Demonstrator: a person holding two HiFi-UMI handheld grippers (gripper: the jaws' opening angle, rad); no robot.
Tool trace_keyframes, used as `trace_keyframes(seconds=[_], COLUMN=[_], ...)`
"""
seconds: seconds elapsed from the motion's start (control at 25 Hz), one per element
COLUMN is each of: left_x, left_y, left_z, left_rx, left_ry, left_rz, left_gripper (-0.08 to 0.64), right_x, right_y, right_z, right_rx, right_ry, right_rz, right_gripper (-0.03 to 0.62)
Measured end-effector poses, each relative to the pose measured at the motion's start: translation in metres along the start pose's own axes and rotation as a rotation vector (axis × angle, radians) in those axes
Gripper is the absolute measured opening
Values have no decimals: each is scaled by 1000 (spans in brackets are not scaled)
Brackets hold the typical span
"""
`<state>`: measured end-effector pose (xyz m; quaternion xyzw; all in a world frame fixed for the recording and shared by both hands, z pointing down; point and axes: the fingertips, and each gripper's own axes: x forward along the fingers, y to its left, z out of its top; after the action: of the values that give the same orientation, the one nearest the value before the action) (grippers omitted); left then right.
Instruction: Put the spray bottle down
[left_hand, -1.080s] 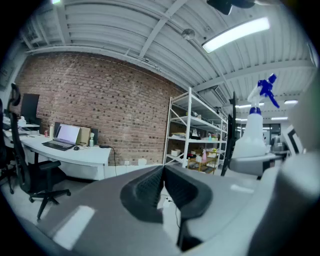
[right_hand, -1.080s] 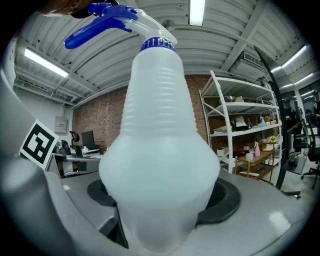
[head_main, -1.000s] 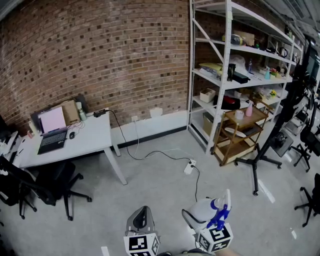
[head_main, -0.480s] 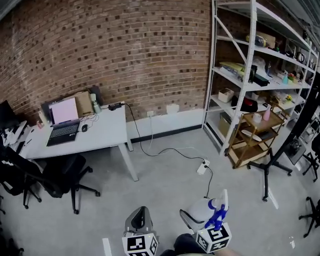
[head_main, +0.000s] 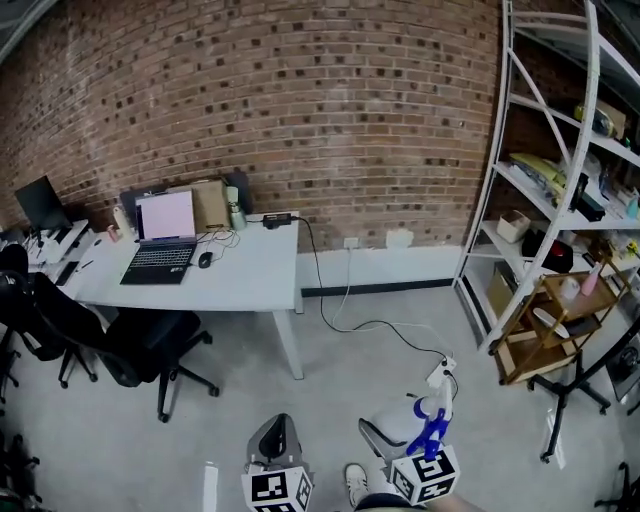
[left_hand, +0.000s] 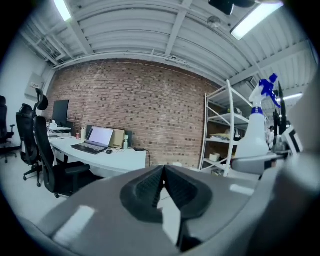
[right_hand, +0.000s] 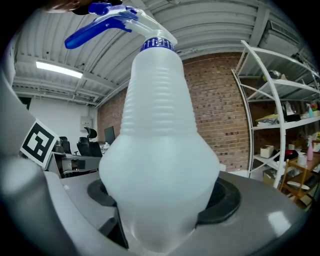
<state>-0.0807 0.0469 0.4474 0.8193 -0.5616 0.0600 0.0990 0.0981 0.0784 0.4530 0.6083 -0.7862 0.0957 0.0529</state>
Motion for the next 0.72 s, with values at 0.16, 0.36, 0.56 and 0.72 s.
trace_keyframes(seconds=[0.16, 0.36, 0.56, 0.72], left_x=[53, 108, 159, 197], left_y=[7, 21, 43, 73], left_z=[23, 34, 36, 38], left_rx=[-12, -50, -55, -39], left_ry=[-28, -36, -12, 2], left_rz=[52, 121, 166, 219], left_gripper=[8, 8, 8, 8], right_x=[55, 122, 190, 252], right_y=[-31, -54, -60, -51], right_z=[26, 38, 48, 57], right_rx=[-36, -57, -76, -99], right_ry=[-10, 0, 2, -5], right_rz=[47, 123, 180, 232], right_gripper=[428, 428, 428, 428])
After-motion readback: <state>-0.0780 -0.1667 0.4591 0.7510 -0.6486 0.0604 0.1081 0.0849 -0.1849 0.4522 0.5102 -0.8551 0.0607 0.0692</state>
